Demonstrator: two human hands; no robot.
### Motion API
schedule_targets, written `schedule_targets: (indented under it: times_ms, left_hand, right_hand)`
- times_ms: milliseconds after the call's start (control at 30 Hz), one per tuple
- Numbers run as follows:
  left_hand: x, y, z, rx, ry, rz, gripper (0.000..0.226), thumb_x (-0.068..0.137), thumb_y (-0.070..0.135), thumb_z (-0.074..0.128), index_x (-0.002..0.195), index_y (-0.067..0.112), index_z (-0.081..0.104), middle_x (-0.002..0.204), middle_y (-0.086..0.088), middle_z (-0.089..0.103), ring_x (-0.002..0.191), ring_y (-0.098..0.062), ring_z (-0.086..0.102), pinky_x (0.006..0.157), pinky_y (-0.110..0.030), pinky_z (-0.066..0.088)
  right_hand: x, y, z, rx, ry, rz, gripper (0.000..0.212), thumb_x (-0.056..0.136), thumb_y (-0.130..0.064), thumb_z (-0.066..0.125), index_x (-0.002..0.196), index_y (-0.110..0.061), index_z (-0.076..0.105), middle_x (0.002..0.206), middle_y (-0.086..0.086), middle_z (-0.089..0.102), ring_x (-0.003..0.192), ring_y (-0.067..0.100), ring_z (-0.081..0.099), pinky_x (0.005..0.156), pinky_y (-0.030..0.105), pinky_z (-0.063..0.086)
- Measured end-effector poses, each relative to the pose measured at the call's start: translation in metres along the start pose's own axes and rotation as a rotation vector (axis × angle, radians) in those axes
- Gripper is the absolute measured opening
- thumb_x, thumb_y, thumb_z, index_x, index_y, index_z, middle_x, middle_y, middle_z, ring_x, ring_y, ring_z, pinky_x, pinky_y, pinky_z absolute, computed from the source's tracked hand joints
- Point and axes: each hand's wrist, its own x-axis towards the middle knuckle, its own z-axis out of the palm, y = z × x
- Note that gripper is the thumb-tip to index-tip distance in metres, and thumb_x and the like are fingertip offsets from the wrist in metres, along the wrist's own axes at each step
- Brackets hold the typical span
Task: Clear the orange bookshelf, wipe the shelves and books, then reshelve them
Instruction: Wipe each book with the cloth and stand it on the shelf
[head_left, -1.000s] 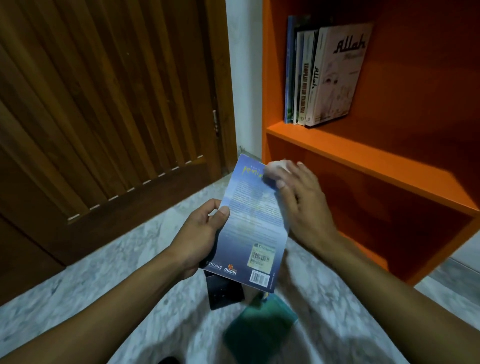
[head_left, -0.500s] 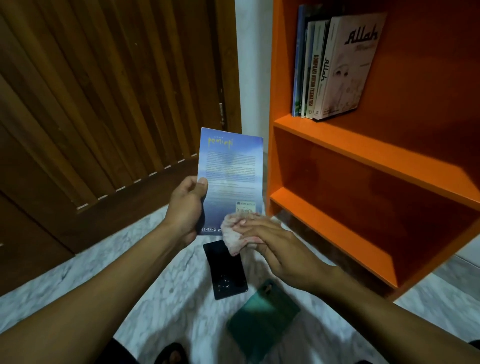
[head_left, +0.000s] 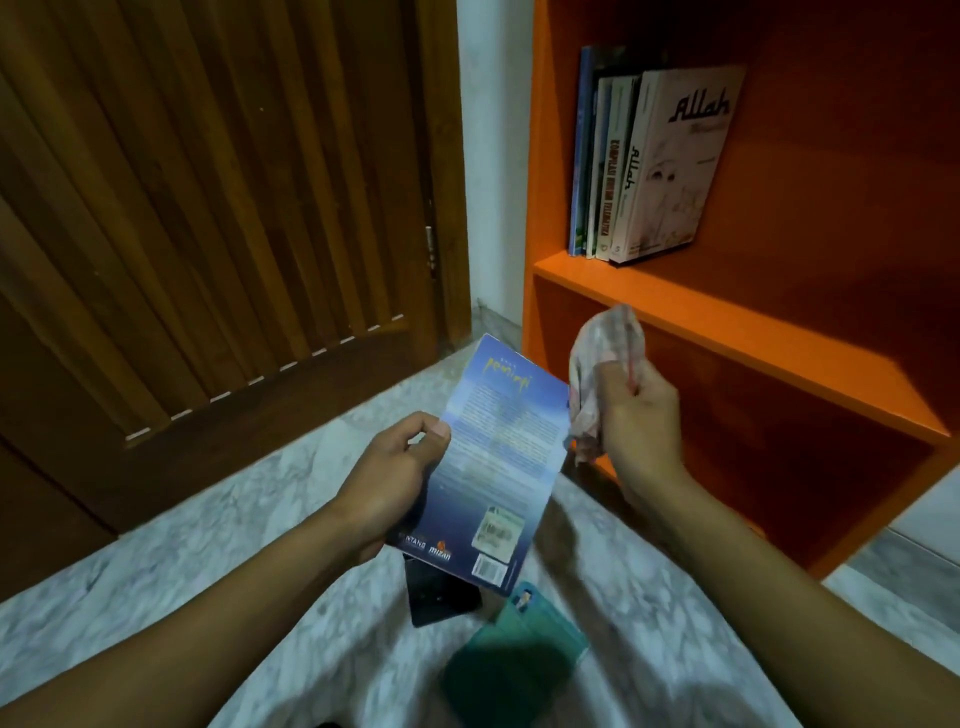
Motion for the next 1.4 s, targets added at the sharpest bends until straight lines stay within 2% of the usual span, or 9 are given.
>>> schedule_targets:
  times_ms: [100, 200, 467, 600, 867, 1000, 1167, 1267, 1400]
  left_hand:
    - [-0.008, 0.005, 0.019, -0.031, -0.103, -0.009, 0.04, 0.103, 0.03, 0.051, 0.063, 0.027, 0.061, 0.081, -0.008, 0.073, 0.071, -0.023, 0.067, 0.062, -0.028, 0.047]
    - [-0.005, -0.003, 0.036, -0.121, -0.081, -0.059, 0.03, 0.102, 0.022, 0.053, 0.073, 0.02, 0.061, 0.07, -0.003, 0.066, 0.06, -0.013, 0.059, 0.053, -0.017, 0.045]
    - [0.006, -0.003, 0.033, -0.544, 0.08, -0.281, 0.04, 0.103, 0.017, 0.043, 0.075, 0.011, 0.071, 0.072, -0.009, 0.075, 0.057, -0.02, 0.071, 0.06, -0.03, 0.059]
    - [0.014, -0.001, 0.023, -0.718, 0.15, -0.351, 0.044, 0.106, 0.034, 0.036, 0.119, 0.003, 0.064, 0.109, -0.023, 0.073, 0.095, -0.037, 0.072, 0.086, -0.048, 0.055]
    - [0.023, 0.0, 0.004, -0.694, 0.293, -0.27, 0.023, 0.106, 0.028, 0.044, 0.097, 0.015, 0.061, 0.089, -0.01, 0.073, 0.076, -0.028, 0.07, 0.07, -0.042, 0.057]
    - [0.03, 0.004, -0.013, -0.647, 0.324, -0.187, 0.019, 0.105, 0.03, 0.045, 0.097, 0.019, 0.059, 0.078, 0.0, 0.077, 0.059, -0.016, 0.073, 0.067, -0.039, 0.059]
    - [0.031, -0.006, -0.016, -0.596, 0.234, -0.163, 0.02, 0.105, 0.03, 0.046, 0.103, 0.02, 0.062, 0.096, -0.002, 0.077, 0.074, -0.018, 0.076, 0.066, -0.039, 0.06]
    - [0.03, -0.012, -0.004, -0.568, 0.147, -0.181, 0.021, 0.104, 0.028, 0.046, 0.106, 0.017, 0.064, 0.1, -0.005, 0.077, 0.079, -0.02, 0.076, 0.061, -0.034, 0.06]
    - [0.03, -0.02, 0.013, -0.346, 0.122, -0.166, 0.022, 0.104, 0.025, 0.047, 0.115, 0.011, 0.06, 0.12, -0.016, 0.069, 0.092, -0.028, 0.069, 0.079, -0.037, 0.055]
  right_hand:
    - [-0.01, 0.022, 0.015, -0.52, -0.208, -0.305, 0.045, 0.105, -0.047, 0.032, 0.147, -0.035, 0.044, 0.154, -0.005, 0.042, 0.146, 0.009, 0.031, 0.119, 0.039, 0.025]
    - [-0.026, 0.04, 0.026, -0.814, -0.344, -0.384, 0.053, 0.102, -0.056, 0.015, 0.151, -0.045, 0.029, 0.165, -0.017, 0.011, 0.152, 0.005, -0.006, 0.124, 0.045, -0.002]
    - [-0.068, 0.058, 0.034, -0.872, -0.544, -0.446, 0.051, 0.104, -0.043, 0.017, 0.155, -0.042, 0.019, 0.165, -0.015, 0.004, 0.151, 0.003, -0.01, 0.124, 0.044, 0.007]
    - [-0.077, 0.065, 0.025, -0.862, -0.734, -0.614, 0.055, 0.1, -0.046, 0.033, 0.152, -0.049, 0.016, 0.165, -0.016, 0.011, 0.153, 0.01, -0.004, 0.122, 0.042, 0.003]
    - [-0.07, 0.085, 0.005, -0.806, -0.856, -0.862, 0.04, 0.1, -0.026, 0.035, 0.132, -0.026, 0.059, 0.145, -0.006, 0.053, 0.133, 0.02, 0.041, 0.109, 0.033, 0.033]
    - [-0.073, 0.091, -0.007, -0.538, -0.72, -0.277, 0.037, 0.094, -0.009, 0.043, 0.108, -0.035, 0.066, 0.122, -0.01, 0.062, 0.112, 0.01, 0.056, 0.089, 0.018, 0.049]
    - [-0.05, 0.06, -0.004, 0.156, -0.305, 0.459, 0.033, 0.104, -0.01, 0.045, 0.128, -0.027, 0.059, 0.103, -0.008, 0.069, 0.079, 0.005, 0.072, 0.08, 0.045, 0.06]
    - [-0.044, 0.035, 0.004, 0.474, -0.387, 0.565, 0.029, 0.095, -0.024, 0.056, 0.123, -0.027, 0.062, 0.102, -0.01, 0.076, 0.097, 0.013, 0.072, 0.099, 0.051, 0.05]
    - [-0.046, 0.03, 0.008, 0.391, -0.347, 0.515, 0.023, 0.095, -0.012, 0.061, 0.116, -0.021, 0.066, 0.113, 0.014, 0.074, 0.1, 0.038, 0.071, 0.079, 0.051, 0.06]
